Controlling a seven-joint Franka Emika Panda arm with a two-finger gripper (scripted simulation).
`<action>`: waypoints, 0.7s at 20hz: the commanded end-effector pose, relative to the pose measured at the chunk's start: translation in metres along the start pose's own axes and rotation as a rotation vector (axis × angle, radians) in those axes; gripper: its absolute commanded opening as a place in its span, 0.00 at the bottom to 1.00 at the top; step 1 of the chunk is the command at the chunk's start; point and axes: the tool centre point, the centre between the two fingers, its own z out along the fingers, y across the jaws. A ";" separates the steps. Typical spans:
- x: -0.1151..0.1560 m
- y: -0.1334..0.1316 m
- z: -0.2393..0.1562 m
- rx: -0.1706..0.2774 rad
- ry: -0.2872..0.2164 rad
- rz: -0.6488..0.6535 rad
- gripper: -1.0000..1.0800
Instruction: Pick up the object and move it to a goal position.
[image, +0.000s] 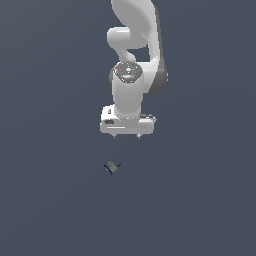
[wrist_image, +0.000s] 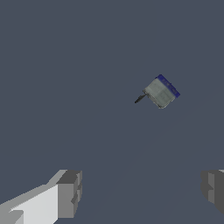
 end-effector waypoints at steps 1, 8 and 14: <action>0.000 0.000 0.000 0.000 0.000 0.000 0.96; 0.009 -0.014 -0.018 -0.016 0.031 -0.031 0.96; 0.010 -0.016 -0.021 -0.018 0.035 -0.036 0.96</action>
